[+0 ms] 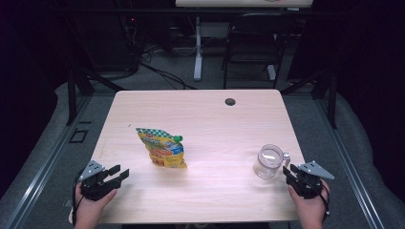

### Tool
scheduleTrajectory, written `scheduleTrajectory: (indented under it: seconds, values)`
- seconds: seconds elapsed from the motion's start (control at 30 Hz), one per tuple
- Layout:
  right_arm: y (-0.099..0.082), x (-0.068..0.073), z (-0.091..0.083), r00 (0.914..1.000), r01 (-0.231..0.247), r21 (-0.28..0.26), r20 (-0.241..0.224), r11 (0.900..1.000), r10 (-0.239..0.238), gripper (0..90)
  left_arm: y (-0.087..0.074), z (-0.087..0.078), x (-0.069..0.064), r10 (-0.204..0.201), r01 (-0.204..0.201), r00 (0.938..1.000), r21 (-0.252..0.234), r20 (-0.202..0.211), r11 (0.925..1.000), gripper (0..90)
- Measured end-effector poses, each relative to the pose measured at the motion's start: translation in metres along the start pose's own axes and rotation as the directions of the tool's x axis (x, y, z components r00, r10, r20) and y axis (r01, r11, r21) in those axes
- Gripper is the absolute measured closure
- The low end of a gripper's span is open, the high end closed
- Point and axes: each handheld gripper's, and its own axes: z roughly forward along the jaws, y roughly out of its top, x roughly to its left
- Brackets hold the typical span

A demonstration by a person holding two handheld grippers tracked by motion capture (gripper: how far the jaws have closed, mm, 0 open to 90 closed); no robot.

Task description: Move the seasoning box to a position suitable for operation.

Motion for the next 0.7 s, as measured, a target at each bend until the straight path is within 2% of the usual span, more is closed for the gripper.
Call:
scheduleTrajectory:
  seconds: [0.1, 0.23, 0.27, 0.43, 0.47, 0.53, 0.67, 0.7]
  values:
    - [0.0, 0.001, 0.0, 0.9999, 0.001, 0.002, 0.016, 1.0, -0.001, 67.1, -0.001, -0.001, -0.001, 0.004, -0.004, 1.0, 0.003, 0.005, 1.0, 55.4]
    - [0.001, 0.001, 0.001, 0.9993, -0.024, 0.001, 0.028, 0.9997, 0.024, 70.1, 0.0, 0.0, 0.0, -0.009, 0.009, 0.9998, -0.001, 0.015, 1.0, 57.0]
    - [0.001, -0.001, 0.003, 0.9986, -0.022, 0.014, 0.048, 0.9997, 0.022, 70.4, 0.001, 0.001, 0.001, -0.016, 0.016, 0.9997, -0.001, 0.019, 0.9999, 57.5]
    - [0.0, -0.005, 0.004, 0.9973, -0.036, 0.023, 0.065, 0.9991, 0.035, 68.0, 0.0, 0.0, 0.002, -0.027, 0.026, 0.9994, 0.015, 0.021, 0.9995, 58.4]
    - [0.003, -0.007, 0.004, 0.9983, -0.022, 0.03, 0.055, 0.9993, 0.02, 64.7, -0.001, 0.0, 0.002, -0.028, 0.028, 0.9994, 0.007, 0.02, 0.9996, 58.9]
    - [0.006, -0.009, 0.004, 0.9984, 0.001, 0.056, 0.056, 0.9984, -0.004, 64.3, -0.001, -0.002, 0.001, -0.028, 0.028, 0.9994, 0.008, 0.023, 0.9996, 59.8]
    - [0.009, -0.012, 0.005, 0.9984, -0.01, 0.068, 0.055, 0.9976, 0.006, 64.4, -0.001, -0.003, 0.001, -0.033, 0.033, 0.9989, 0.017, 0.032, 0.9993, 62.7]
    - [0.011, -0.012, 0.009, 0.9992, -0.013, 0.071, 0.038, 0.9974, 0.01, 64.7, -0.002, -0.002, 0.001, -0.039, 0.038, 0.9984, 0.026, 0.041, 0.9989, 64.7]
